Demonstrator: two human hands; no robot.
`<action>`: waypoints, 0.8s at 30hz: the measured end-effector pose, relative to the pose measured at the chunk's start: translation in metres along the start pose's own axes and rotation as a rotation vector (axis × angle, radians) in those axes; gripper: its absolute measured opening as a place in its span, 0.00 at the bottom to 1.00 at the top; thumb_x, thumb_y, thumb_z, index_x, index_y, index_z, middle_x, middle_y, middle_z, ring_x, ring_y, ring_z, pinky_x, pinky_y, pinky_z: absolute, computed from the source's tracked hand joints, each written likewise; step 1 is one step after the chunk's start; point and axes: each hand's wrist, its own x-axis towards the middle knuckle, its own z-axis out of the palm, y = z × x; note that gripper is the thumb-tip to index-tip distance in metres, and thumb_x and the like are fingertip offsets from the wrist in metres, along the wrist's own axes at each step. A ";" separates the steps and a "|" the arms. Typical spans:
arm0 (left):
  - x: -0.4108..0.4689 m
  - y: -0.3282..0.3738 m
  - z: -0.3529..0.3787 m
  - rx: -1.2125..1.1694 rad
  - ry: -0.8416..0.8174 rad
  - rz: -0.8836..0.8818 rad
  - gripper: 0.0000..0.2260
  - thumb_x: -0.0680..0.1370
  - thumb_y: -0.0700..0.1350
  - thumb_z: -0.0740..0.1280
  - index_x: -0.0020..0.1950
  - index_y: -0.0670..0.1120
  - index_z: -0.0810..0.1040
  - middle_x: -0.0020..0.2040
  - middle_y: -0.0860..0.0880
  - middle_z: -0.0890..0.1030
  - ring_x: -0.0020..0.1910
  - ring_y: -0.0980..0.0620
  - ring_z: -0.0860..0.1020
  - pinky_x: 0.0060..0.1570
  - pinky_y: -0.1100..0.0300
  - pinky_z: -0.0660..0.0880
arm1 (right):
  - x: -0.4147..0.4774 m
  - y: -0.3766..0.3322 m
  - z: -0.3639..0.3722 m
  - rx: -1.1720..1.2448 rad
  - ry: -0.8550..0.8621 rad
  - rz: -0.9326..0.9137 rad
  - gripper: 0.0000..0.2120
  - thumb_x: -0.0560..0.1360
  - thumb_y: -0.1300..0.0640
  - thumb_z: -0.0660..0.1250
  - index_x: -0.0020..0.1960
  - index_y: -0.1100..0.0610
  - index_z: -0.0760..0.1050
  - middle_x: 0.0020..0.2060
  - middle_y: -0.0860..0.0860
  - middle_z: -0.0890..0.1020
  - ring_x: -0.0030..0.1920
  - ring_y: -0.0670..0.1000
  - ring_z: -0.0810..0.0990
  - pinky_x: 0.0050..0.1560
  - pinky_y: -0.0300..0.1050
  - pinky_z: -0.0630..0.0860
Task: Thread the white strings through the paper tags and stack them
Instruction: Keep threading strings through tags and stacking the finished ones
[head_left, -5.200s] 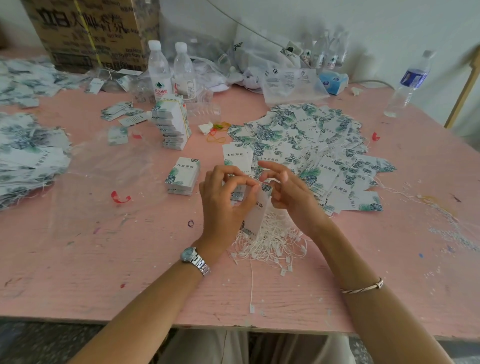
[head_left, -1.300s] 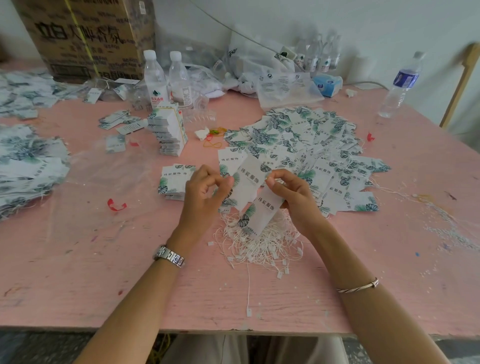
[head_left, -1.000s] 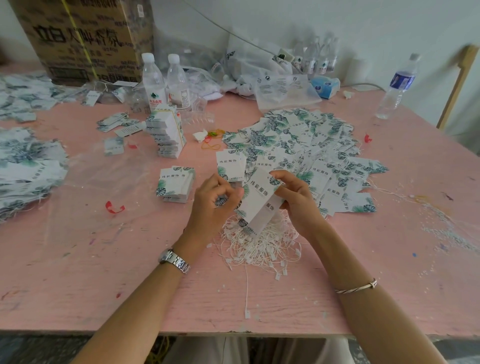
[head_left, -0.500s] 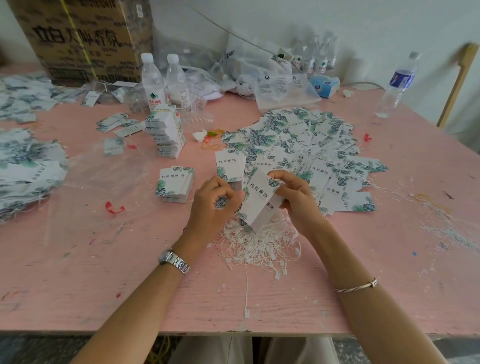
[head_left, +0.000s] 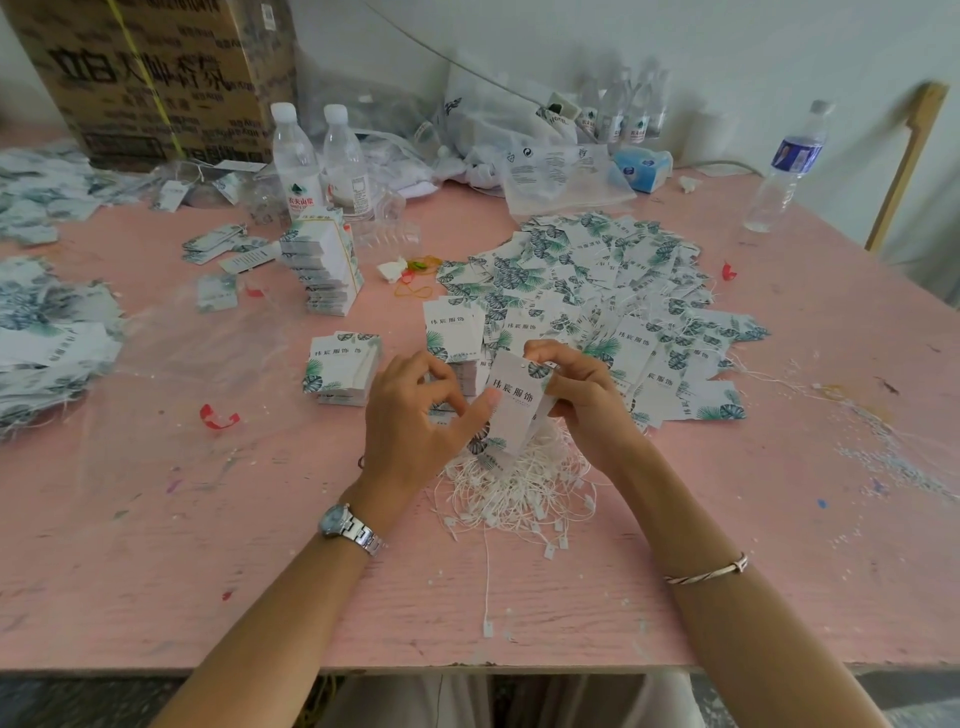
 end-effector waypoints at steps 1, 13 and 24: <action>0.000 0.001 0.000 -0.008 -0.003 -0.009 0.21 0.74 0.61 0.69 0.30 0.46 0.79 0.40 0.51 0.77 0.43 0.49 0.74 0.46 0.47 0.74 | 0.000 0.001 -0.001 0.002 -0.002 0.000 0.17 0.65 0.66 0.63 0.37 0.46 0.84 0.44 0.39 0.81 0.40 0.52 0.72 0.34 0.46 0.61; -0.005 0.004 0.015 -0.060 0.158 0.168 0.11 0.80 0.51 0.69 0.54 0.44 0.85 0.52 0.48 0.72 0.51 0.49 0.75 0.50 0.46 0.76 | 0.000 0.003 0.001 -0.049 -0.063 -0.047 0.06 0.70 0.62 0.70 0.41 0.53 0.83 0.43 0.46 0.76 0.31 0.44 0.68 0.30 0.33 0.64; -0.003 0.007 0.015 -0.069 0.228 0.224 0.11 0.79 0.49 0.71 0.48 0.43 0.86 0.48 0.46 0.76 0.46 0.51 0.76 0.41 0.43 0.76 | -0.004 0.001 0.006 -0.186 -0.116 -0.101 0.04 0.69 0.51 0.74 0.44 0.48 0.85 0.48 0.47 0.76 0.46 0.45 0.75 0.40 0.36 0.72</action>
